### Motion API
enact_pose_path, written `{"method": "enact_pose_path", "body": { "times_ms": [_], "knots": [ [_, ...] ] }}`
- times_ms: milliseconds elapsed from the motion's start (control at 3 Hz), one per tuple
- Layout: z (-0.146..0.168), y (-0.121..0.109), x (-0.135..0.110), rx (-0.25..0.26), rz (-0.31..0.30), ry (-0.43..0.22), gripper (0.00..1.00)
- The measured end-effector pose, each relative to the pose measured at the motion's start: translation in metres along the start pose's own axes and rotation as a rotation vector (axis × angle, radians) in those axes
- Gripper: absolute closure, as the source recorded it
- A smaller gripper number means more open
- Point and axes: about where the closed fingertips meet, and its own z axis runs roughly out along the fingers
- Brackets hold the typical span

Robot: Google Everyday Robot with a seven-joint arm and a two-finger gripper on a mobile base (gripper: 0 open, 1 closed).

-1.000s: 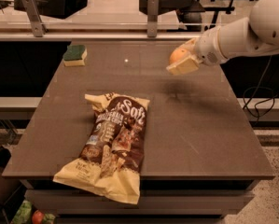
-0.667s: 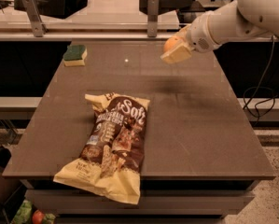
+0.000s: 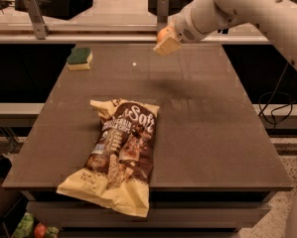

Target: Move orange near sponge

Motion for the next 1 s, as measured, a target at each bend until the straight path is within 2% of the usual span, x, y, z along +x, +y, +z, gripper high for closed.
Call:
{"method": "enact_pose_path", "body": {
  "times_ms": [333, 1000],
  "knots": [
    [0.037, 0.003, -0.022, -0.023, -0.010, -0.041, 1.00],
    [0.108, 0.028, -0.068, -0.148, -0.048, -0.150, 1.00]
  ]
}}
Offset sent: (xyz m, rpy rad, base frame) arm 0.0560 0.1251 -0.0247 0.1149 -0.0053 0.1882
